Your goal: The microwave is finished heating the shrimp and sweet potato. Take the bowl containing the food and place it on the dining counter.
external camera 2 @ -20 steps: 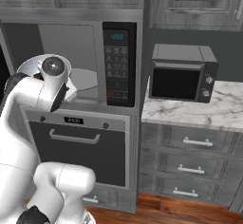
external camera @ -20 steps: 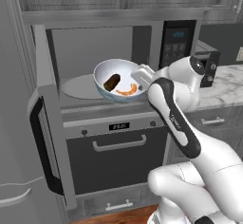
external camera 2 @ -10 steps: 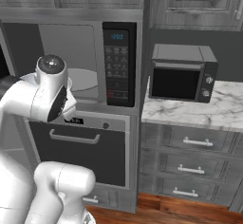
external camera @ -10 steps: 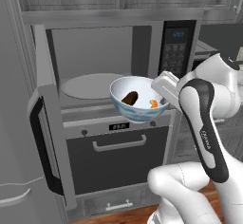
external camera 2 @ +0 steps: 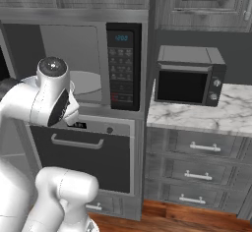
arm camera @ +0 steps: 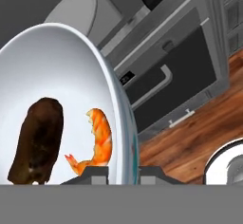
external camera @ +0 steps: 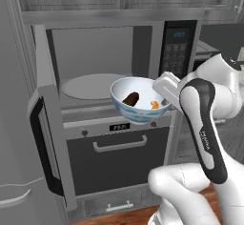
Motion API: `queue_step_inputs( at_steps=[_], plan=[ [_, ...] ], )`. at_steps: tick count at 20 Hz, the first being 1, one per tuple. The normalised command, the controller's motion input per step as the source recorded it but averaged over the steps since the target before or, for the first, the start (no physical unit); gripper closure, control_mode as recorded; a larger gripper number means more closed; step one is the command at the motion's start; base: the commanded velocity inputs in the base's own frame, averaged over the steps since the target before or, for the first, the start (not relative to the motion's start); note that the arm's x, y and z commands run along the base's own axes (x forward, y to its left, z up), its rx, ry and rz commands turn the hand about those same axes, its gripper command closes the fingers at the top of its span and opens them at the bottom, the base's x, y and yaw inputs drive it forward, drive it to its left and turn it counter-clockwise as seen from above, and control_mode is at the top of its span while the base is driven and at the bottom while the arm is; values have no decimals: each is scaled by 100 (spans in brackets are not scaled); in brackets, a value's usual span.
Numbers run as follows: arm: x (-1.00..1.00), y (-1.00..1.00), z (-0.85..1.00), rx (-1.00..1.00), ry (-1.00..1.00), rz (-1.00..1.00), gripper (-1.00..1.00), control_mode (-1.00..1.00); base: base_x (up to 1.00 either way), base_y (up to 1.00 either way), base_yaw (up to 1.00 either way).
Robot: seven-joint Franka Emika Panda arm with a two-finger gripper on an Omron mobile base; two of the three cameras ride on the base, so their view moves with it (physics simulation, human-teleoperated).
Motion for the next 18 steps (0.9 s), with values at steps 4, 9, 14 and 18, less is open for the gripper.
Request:
queue_step_inputs(
  at_steps=[4,9,14,18],
  plan=[
    [-13,-19,0,0,0,0,100,100,-21,-31,0],
    [0,0,0,0,0,0,100,100,-65,-75,10],
    [0,0,0,0,0,0,100,100,-76,-39,46],
    [0,0,0,0,0,0,100,100,-56,0,90]
  ],
)
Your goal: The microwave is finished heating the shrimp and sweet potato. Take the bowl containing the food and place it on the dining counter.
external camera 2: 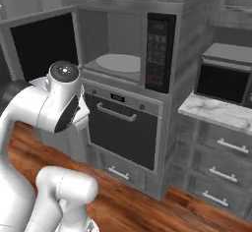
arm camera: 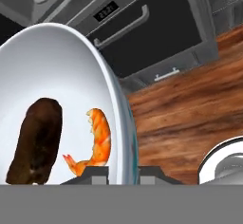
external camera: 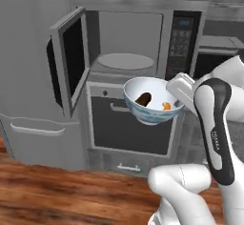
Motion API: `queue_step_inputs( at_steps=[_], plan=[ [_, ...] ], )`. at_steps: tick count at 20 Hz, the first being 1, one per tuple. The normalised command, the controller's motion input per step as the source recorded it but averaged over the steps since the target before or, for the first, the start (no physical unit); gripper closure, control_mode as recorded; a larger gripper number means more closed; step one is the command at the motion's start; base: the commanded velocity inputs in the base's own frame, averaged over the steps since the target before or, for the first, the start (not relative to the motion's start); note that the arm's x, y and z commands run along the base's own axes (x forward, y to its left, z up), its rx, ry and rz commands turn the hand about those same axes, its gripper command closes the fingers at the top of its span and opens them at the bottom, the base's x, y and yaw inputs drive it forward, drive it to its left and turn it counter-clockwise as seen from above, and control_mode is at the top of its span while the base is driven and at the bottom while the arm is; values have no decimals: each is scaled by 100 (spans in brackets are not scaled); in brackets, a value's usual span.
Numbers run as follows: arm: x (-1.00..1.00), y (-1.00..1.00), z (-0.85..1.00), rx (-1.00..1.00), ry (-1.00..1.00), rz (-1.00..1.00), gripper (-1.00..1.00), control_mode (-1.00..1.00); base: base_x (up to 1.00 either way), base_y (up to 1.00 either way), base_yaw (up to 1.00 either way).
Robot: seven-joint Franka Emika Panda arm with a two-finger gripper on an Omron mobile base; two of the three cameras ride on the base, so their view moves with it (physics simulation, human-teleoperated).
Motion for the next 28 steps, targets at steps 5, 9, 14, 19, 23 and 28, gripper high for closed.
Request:
queue_step_inputs(
  at_steps=[5,9,14,19,23,28],
  plan=[
    [0,0,0,0,0,0,100,100,-44,0,99],
    [0,0,0,0,0,0,100,100,-34,0,100],
    [0,0,0,0,0,0,100,100,-5,0,99],
    [0,0,0,0,0,0,100,100,14,1,84],
    [0,0,0,0,0,0,100,100,69,14,41],
    [0,0,0,0,0,0,100,100,90,35,5]
  ],
)
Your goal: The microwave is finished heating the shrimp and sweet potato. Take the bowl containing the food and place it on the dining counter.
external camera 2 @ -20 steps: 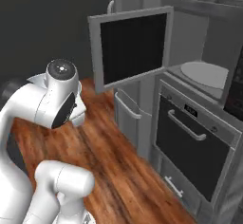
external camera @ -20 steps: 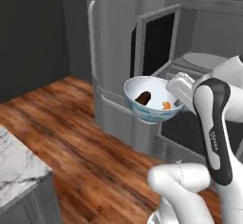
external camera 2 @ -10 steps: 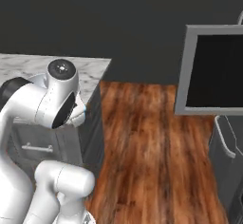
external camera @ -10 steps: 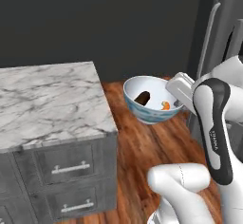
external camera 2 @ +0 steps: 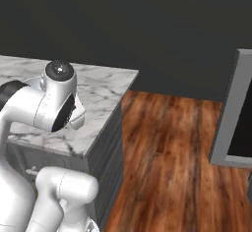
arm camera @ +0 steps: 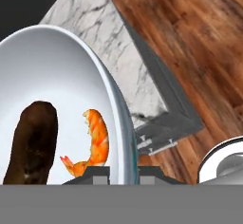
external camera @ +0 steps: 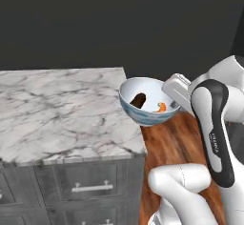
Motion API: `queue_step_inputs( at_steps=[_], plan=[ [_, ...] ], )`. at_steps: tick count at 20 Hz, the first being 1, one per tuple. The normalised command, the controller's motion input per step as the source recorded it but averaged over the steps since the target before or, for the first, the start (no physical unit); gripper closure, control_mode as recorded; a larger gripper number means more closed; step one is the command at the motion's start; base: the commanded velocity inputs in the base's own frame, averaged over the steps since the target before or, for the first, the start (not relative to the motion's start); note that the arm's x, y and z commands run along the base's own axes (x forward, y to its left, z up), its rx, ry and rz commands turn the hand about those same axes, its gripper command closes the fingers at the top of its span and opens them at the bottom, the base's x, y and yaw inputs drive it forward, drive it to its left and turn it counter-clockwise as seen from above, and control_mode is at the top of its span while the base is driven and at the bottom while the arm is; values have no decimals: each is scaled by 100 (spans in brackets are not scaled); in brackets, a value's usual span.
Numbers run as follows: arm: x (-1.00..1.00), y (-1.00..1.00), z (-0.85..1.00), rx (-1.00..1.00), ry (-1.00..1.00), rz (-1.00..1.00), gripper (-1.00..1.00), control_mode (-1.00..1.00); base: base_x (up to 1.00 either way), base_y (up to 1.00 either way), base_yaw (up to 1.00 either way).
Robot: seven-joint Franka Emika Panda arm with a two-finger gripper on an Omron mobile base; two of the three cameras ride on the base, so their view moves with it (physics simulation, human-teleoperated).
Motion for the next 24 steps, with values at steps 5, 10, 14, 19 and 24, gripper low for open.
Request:
queue_step_inputs(
  at_steps=[5,10,14,19,24],
  plan=[
    [47,26,-15,0,0,-3,100,-100,36,17,-1],
    [99,60,-44,-5,5,-8,100,-100,0,0,0],
    [100,53,-67,-5,10,-5,100,-100,0,0,0],
    [100,48,-74,-7,13,-3,100,-100,0,0,0],
    [86,32,-76,-4,11,-1,100,-100,0,0,0]
  ],
)
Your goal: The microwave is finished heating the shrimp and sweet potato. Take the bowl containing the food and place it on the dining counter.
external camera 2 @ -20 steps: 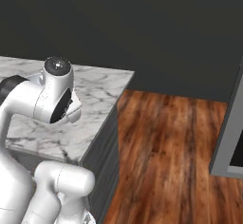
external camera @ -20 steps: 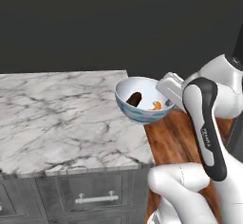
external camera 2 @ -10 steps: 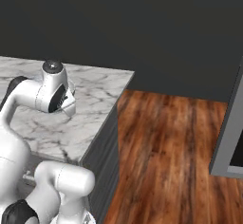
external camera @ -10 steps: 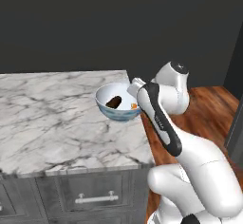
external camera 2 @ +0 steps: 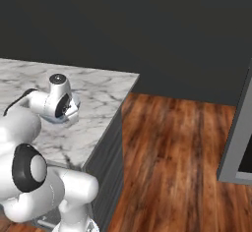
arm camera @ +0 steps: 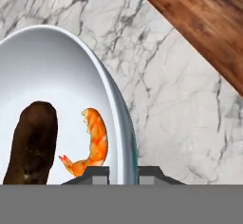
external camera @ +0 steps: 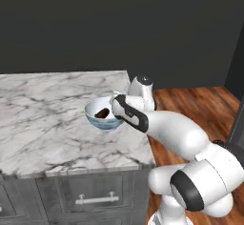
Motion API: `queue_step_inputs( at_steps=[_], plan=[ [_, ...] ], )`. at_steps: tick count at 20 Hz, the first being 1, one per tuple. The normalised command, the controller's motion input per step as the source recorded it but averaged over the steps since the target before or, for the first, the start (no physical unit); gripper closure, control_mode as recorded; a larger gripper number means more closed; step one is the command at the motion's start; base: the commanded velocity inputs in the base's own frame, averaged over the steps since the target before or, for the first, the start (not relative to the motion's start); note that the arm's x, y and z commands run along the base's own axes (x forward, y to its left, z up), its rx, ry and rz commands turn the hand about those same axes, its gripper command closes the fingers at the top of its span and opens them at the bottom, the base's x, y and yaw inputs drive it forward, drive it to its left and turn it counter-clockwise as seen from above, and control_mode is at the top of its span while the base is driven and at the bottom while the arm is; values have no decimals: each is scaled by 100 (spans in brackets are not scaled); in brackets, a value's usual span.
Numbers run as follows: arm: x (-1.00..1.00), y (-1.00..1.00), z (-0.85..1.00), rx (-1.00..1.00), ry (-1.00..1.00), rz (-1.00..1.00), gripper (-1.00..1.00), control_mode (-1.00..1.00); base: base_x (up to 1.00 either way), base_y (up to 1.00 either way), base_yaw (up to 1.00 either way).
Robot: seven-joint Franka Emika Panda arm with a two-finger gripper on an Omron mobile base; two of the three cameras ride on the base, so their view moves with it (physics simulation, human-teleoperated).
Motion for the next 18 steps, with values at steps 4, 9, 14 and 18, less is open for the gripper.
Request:
queue_step_inputs(
  at_steps=[4,9,14,18],
  plan=[
    [52,17,-71,-6,2,0,100,-100,0,0,0],
    [22,7,-39,-7,0,0,-100,-100,0,0,0],
    [-4,5,2,-3,0,-1,-100,-100,0,0,0],
    [-56,-1,71,0,0,-4,-100,-100,0,0,0]
  ],
)
